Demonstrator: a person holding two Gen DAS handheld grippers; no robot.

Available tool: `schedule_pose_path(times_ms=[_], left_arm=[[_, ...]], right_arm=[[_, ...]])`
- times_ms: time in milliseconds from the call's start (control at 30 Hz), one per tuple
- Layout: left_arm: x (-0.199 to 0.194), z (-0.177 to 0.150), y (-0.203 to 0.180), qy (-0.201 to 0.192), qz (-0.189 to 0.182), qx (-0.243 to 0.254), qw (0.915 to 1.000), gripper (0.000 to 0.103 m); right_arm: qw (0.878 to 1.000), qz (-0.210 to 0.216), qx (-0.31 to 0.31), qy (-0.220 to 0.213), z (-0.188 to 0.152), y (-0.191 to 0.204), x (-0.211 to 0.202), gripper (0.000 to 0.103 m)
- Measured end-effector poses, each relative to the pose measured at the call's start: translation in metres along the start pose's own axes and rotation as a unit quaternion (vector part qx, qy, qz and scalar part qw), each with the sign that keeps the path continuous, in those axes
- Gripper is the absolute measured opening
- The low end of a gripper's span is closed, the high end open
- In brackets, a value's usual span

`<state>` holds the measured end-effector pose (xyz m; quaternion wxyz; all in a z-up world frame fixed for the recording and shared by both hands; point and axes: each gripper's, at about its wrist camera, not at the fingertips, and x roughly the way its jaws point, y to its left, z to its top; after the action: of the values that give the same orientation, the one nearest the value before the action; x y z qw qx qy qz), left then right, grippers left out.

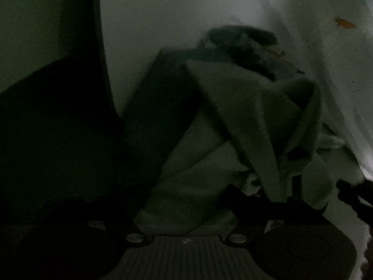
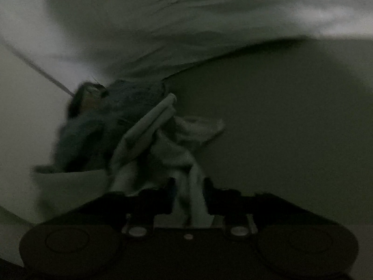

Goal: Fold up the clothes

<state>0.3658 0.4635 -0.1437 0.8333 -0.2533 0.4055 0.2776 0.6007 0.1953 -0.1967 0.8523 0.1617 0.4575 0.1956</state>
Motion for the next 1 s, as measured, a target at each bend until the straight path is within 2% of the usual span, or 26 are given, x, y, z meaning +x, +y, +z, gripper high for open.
schedule_pose_path(times_ms=[33, 100, 133, 167, 200, 233, 267, 400, 533, 667, 833, 900, 967, 1000], left_arm=[[0.003, 0.0, 0.001, 0.003, -0.001, -0.002, 1.0, 0.075], [0.006, 0.0, 0.001, 0.002, 0.0, -0.002, 1.0, 0.075], [0.006, -0.001, 0.001, -0.001, 0.002, -0.003, 1.0, 0.075], [0.006, -0.001, 0.001, -0.003, 0.004, -0.004, 1.0, 0.075], [0.004, -0.001, 0.001, -0.005, 0.004, -0.007, 0.9999, 0.074], [0.002, -0.001, 0.001, -0.007, 0.005, -0.011, 0.9999, 0.074], [-0.001, -0.002, 0.0, -0.008, 0.005, -0.013, 0.9999, 0.072], [-0.019, -0.01, -0.013, -0.021, 0.007, -0.014, 0.9997, 0.072], [-0.047, -0.033, -0.036, -0.037, 0.002, -0.005, 0.9993, 0.072], [-0.078, -0.071, -0.071, -0.043, -0.015, -0.001, 0.999, 0.072], [-0.109, -0.136, -0.126, -0.035, -0.042, 0.039, 0.9977, 0.073], [-0.116, -0.163, -0.145, -0.027, -0.05, 0.054, 0.9969, 0.073], [-0.121, -0.189, -0.161, -0.013, -0.055, 0.059, 0.9967, 0.073], [-0.123, -0.199, -0.167, -0.004, -0.057, 0.059, 0.9967, 0.074]], right_arm=[[1.0, -0.014, -0.021, 0.0, 0.003, 0.005, 0.012, 0.05], [0.998, -0.03, -0.057, 0.004, 0.005, 0.011, 0.031, 0.052], [0.997, -0.032, -0.075, 0.009, 0.005, 0.013, 0.037, 0.047], [0.996, -0.031, -0.085, 0.014, 0.004, 0.013, 0.041, 0.027], [0.996, -0.027, -0.087, 0.018, 0.004, 0.012, 0.043, 0.012], [0.996, -0.023, -0.089, 0.022, 0.004, 0.011, 0.045, 0.007], [0.996, -0.02, -0.089, 0.019, 0.004, 0.009, 0.042, 0.006], [0.995, -0.029, -0.086, -0.05, 0.005, -0.008, -0.019, 0.005], [0.984, -0.083, -0.075, -0.137, 0.001, -0.065, -0.122, 0.004], [0.961, -0.169, -0.061, -0.209, -0.014, -0.152, -0.23, 0.004], [0.912, -0.313, -0.025, -0.265, -0.054, -0.276, -0.36, 0.004], [0.892, -0.37, 0.006, -0.258, -0.077, -0.327, -0.394, 0.004], [0.875, -0.427, 0.046, -0.223, -0.102, -0.379, -0.419, 0.005], [0.876, -0.432, 0.076, -0.2, -0.113, -0.401, -0.427, 0.005]])
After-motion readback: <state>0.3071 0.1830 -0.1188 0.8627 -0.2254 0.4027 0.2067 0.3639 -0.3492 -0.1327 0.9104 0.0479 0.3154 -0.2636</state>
